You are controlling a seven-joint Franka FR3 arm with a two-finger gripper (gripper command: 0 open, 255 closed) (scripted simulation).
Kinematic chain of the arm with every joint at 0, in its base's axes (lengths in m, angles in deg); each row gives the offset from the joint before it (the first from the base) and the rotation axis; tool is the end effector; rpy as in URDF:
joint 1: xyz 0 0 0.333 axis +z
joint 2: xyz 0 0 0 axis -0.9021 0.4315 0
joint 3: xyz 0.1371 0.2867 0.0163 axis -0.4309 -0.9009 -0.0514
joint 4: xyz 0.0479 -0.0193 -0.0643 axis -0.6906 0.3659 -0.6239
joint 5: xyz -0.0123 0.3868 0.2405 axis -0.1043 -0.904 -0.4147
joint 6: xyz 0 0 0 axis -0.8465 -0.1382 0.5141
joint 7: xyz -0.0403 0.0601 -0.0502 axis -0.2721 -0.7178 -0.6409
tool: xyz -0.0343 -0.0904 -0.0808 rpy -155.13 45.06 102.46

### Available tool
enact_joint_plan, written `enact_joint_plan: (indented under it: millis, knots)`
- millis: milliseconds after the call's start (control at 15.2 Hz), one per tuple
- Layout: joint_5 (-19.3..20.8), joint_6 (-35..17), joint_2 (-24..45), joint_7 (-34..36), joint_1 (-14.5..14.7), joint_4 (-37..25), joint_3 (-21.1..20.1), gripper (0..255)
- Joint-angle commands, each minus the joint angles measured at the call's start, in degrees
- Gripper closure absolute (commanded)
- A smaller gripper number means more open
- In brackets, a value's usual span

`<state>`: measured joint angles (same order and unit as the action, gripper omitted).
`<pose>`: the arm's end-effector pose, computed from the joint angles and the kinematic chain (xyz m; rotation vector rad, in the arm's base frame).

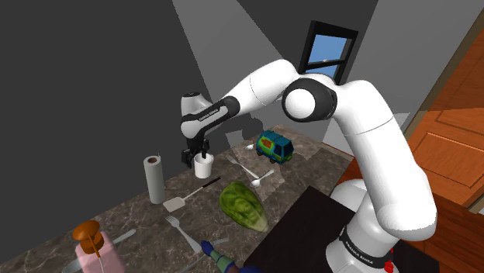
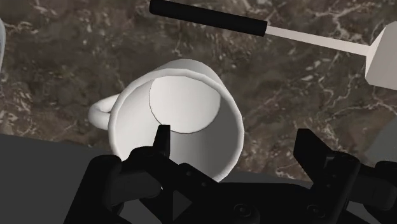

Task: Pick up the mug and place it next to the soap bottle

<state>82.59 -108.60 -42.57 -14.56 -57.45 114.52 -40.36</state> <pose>0.7498 0.1081 0.1426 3.0856 0.1785 -0.0630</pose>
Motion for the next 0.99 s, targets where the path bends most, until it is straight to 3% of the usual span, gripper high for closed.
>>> enact_joint_plan:
  millis: [0,726,792,924]
  knots:
    - [0.07,-0.96,0.98,0.1,0.06,-0.04,0.04,0]
    - [0.14,-2.15,2.27,0.14,0.05,-0.13,0.11,0]
    - [0.14,-2.15,2.27,0.14,0.05,-0.13,0.11,255]
    - [0.14,-2.15,2.27,0.14,0.05,-0.13,0.11,255]
